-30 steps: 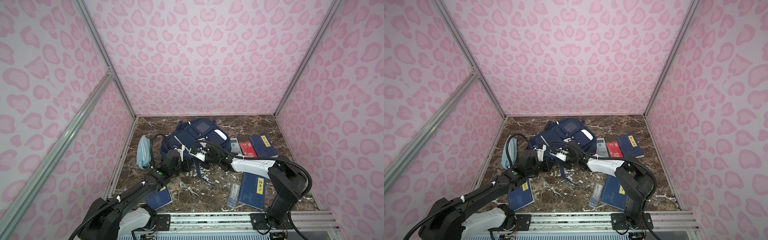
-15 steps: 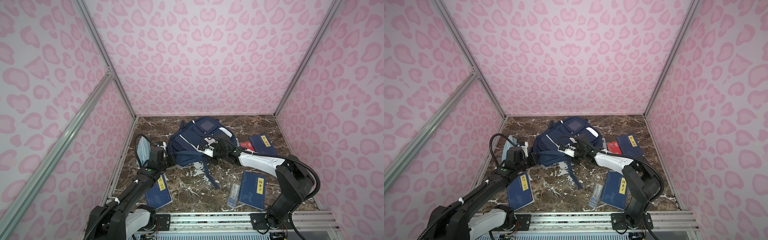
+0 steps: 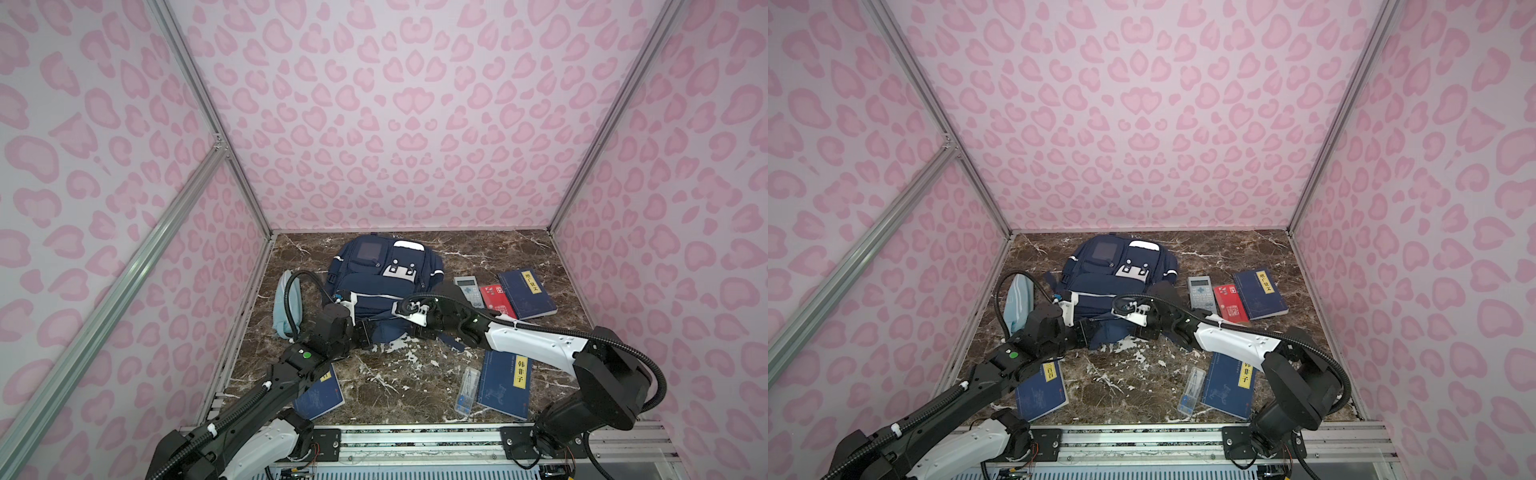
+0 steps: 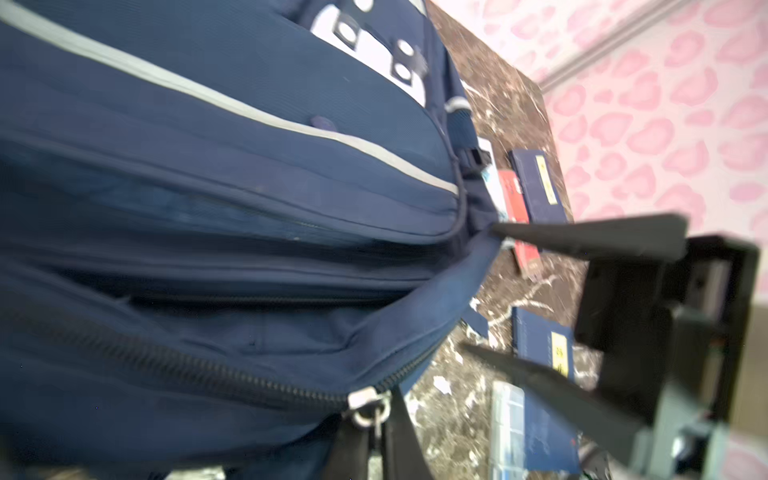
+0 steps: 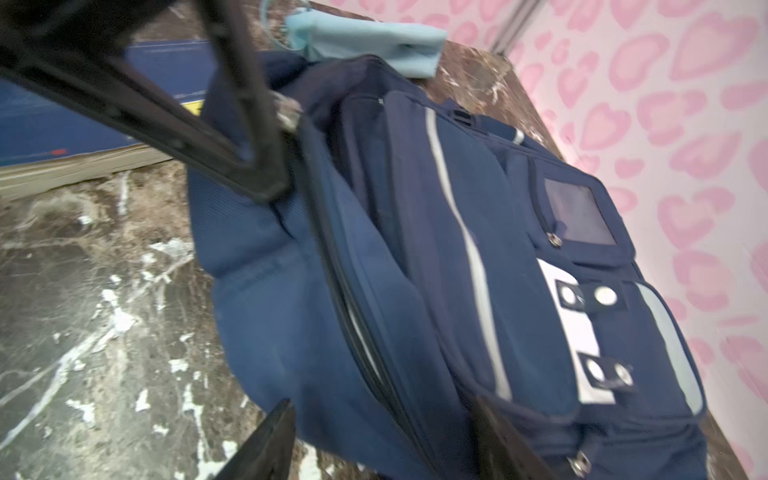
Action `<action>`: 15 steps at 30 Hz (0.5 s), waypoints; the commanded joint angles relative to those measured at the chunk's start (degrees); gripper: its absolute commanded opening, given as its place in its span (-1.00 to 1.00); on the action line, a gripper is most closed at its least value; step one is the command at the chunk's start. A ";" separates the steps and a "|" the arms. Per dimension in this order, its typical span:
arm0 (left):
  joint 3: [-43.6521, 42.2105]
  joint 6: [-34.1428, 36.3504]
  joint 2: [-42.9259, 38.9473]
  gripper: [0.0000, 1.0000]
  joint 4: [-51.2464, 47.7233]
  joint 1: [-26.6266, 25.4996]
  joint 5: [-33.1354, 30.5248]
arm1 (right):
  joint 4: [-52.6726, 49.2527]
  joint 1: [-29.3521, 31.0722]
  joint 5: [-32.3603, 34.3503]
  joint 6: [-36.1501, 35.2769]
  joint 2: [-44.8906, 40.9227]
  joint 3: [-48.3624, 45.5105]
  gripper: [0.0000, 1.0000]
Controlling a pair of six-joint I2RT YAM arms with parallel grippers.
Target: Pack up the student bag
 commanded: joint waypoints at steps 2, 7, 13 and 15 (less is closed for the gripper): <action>2.02 -2.34 2.22 -0.93 6.46 -2.64 3.46 | 5.45 0.76 -2.54 -0.78 4.09 3.21 0.08; 2.52 -1.84 2.05 -0.92 4.43 -3.72 1.63 | 4.85 0.01 -3.28 0.29 7.48 4.77 -0.37; 2.93 2.98 2.51 -0.92 -1.85 2.33 -3.61 | -1.22 -1.39 -3.88 -4.24 4.71 3.01 -1.00; 2.23 3.87 2.95 -0.92 -2.40 7.58 -4.58 | -2.57 -2.99 -5.29 -4.56 3.41 2.77 -1.00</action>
